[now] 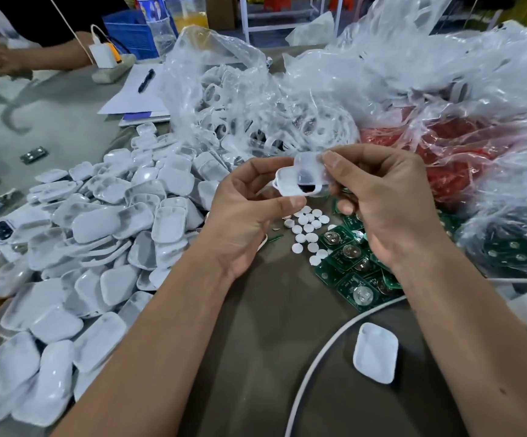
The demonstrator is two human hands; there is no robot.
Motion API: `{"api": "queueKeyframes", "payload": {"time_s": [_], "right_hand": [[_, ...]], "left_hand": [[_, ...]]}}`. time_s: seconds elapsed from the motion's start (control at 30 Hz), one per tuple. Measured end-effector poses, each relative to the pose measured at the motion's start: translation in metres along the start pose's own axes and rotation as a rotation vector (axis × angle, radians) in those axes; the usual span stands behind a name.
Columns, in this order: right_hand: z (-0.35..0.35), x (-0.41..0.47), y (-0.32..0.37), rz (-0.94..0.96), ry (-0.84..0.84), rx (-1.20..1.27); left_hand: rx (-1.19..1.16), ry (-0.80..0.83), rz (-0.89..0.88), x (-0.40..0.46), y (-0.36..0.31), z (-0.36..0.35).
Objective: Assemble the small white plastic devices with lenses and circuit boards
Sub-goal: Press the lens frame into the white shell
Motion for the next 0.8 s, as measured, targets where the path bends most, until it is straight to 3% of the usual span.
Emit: {"api": "queueKeyframes", "payload": {"time_s": [0.33,0.8], "right_hand": [[-0.001,-0.004,0.01,0.089,-0.004,-0.086],[-0.008,-0.004,0.019,0.259,-0.014,-0.429]], "left_hand": [[0.042,-0.022,-0.041,-0.004,-0.004,-0.002],[0.135,-0.011,-0.07,-0.006,-0.005,-0.004]]}}
Point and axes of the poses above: each hand's wrist, its own x-axis towards the middle knuckle, its own z-axis out of the back of the hand, y = z × x, the point moved 8 cm from there along x, towards the middle knuckle, and after that the axes turned 1 degree about y, right-handed, at the moved point
